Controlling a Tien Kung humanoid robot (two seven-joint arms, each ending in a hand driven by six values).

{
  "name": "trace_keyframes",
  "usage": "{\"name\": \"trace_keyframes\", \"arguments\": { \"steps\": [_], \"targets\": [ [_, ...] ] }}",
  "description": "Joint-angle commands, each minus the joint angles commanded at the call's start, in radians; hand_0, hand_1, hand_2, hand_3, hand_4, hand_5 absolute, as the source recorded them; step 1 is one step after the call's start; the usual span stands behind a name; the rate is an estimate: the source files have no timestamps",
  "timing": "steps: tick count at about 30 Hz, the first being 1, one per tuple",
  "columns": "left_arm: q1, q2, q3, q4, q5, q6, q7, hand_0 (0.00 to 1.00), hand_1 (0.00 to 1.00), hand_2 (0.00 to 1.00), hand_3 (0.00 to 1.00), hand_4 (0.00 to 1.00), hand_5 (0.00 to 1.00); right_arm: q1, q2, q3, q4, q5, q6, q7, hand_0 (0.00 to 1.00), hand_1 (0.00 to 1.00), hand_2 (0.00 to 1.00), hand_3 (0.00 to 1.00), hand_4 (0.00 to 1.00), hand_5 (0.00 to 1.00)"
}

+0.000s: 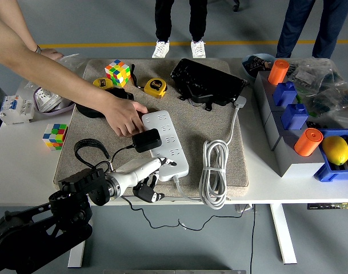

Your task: Put the plug near the board,insert it into the board,press the button,pull the plug out

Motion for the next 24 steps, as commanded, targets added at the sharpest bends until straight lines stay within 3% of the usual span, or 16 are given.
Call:
{"name": "trace_keyframes", "arguments": {
  "steps": [13, 24],
  "targets": [
    [-0.001, -0.003, 0.0, 0.028, 0.022, 0.005, 0.012, 0.053, 0.11, 0.163, 0.892, 0.788, 0.002, -0.001, 0.001, 0.002, 0.0, -0.001, 0.0, 0.0, 0.605, 0.611, 0.569, 0.542, 0.704, 0.229],
    [-0.002, 0.004, 0.003, 0.018, 0.017, -0.024, 0.03, 0.053, 0.112, 0.165, 0.884, 0.79, 0.002, -0.002, 0.001, 0.006, 0.001, -0.002, 0.0, 0.002, 0.608, 0.611, 0.568, 0.541, 0.704, 0.229]
  ]
}}
